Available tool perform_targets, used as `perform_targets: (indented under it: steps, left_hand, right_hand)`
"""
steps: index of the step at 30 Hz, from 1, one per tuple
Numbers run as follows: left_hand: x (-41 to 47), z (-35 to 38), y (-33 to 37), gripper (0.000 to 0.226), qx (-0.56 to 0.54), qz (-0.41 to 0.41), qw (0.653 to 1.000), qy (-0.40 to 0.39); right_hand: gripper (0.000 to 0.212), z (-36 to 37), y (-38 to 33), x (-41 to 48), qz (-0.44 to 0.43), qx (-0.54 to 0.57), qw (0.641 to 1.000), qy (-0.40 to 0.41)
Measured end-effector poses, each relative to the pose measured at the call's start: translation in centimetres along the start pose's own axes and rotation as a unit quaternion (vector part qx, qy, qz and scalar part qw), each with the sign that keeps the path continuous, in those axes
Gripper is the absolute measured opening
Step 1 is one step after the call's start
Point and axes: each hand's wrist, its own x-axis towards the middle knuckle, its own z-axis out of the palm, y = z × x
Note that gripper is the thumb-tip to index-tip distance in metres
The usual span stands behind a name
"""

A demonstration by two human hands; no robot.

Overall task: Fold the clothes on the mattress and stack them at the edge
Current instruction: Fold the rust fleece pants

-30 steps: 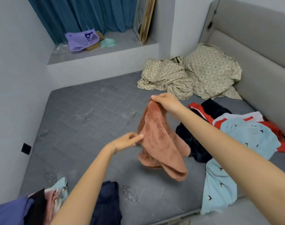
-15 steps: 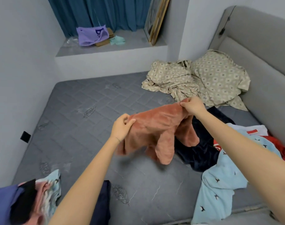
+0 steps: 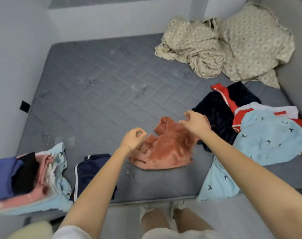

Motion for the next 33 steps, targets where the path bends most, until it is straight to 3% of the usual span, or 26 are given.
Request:
perform_targets:
  steps: [3, 11, 15, 21, 25, 29, 33]
  left_hand:
    - [1.1, 1.7, -3.2, 0.031, -0.006, -0.040, 0.999, 0.009]
    - [6.8, 9.0, -14.6, 0.047, 0.123, -0.122, 0.985, -0.003]
    - [8.0, 12.2, -20.2, 0.060, 0.084, -0.170, 0.982, -0.011]
    - [9.5, 13.6, -25.6, 0.052, 0.036, -0.208, 0.974, 0.077]
    - [9.3, 14.5, -25.8, 0.013, -0.099, -0.234, 0.961, 0.110]
    - [7.9, 14.4, -25.7, 0.011, -0.104, -0.162, 0.974, 0.121]
    - [6.4, 12.3, -23.7, 0.008, -0.173, -0.072, 0.981, 0.060]
  right_hand:
    - [0.052, 4.2, 0.3, 0.4, -0.040, -0.020, 0.999, -0.021]
    - [0.066, 15.6, 4.8, 5.2, -0.131, -0.056, 0.986, -0.082]
    - [0.075, 21.9, 5.6, 8.6, -0.159, -0.035, 0.973, -0.164]
    - [0.091, 29.3, 4.9, 12.7, -0.143, -0.039, 0.964, -0.221]
    - [0.088, 31.6, 4.7, 13.0, -0.099, -0.011, 0.966, -0.240]
    - [0.089, 32.6, 4.2, 11.8, -0.029, -0.024, 0.979, -0.198]
    - [0.100, 32.2, 3.5, 11.5, -0.021, -0.086, 0.964, -0.249]
